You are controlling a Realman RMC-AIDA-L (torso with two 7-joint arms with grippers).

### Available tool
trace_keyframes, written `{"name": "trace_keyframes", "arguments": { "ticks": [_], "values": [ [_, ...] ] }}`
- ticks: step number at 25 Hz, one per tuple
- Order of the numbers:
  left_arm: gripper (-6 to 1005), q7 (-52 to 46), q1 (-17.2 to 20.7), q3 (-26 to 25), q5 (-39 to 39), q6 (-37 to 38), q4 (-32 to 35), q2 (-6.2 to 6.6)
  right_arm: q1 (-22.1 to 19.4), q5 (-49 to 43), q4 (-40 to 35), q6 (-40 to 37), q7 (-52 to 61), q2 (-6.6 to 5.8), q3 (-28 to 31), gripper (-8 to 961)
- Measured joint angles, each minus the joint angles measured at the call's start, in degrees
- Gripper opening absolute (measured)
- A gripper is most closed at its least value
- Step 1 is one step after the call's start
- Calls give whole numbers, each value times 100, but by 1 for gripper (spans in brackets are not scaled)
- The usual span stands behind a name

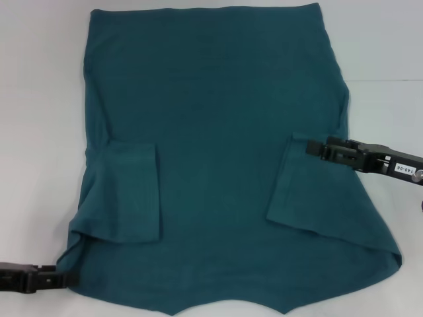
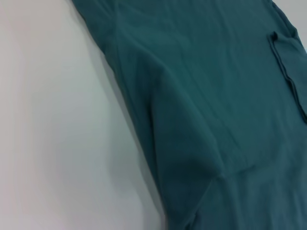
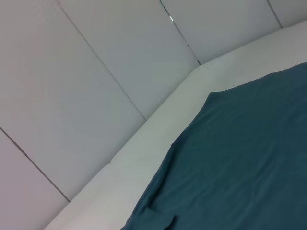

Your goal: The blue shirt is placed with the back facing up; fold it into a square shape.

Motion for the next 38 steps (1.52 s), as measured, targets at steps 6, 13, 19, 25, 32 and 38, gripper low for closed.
{"name": "trace_keyframes", "arguments": {
  "ticks": [6, 13, 19, 25, 32, 38],
  "values": [
    [709, -80, -82, 145, 1, 35, -11, 4, -3, 4, 23, -1, 31, -32, 9, 916],
    [710, -37, -308, 156, -43, 95, -118, -7, -4, 4, 18, 37, 42, -32, 9, 916],
    [711, -28, -429, 186, -47, 227, -247, 20, -3, 5, 32, 76, 44, -32, 9, 916],
    [711, -27, -447, 219, -35, 195, -262, 11, -3, 4, 37, 147, 44, -37, 9, 916],
    [710, -59, -458, 219, -23, 146, -295, 26, -3, 4, 43, 168, 44, -40, 9, 916],
    [710, -54, -508, 217, -12, 92, -308, 33, -3, 4, 43, 166, 44, -41, 9, 916]
  ]
}}
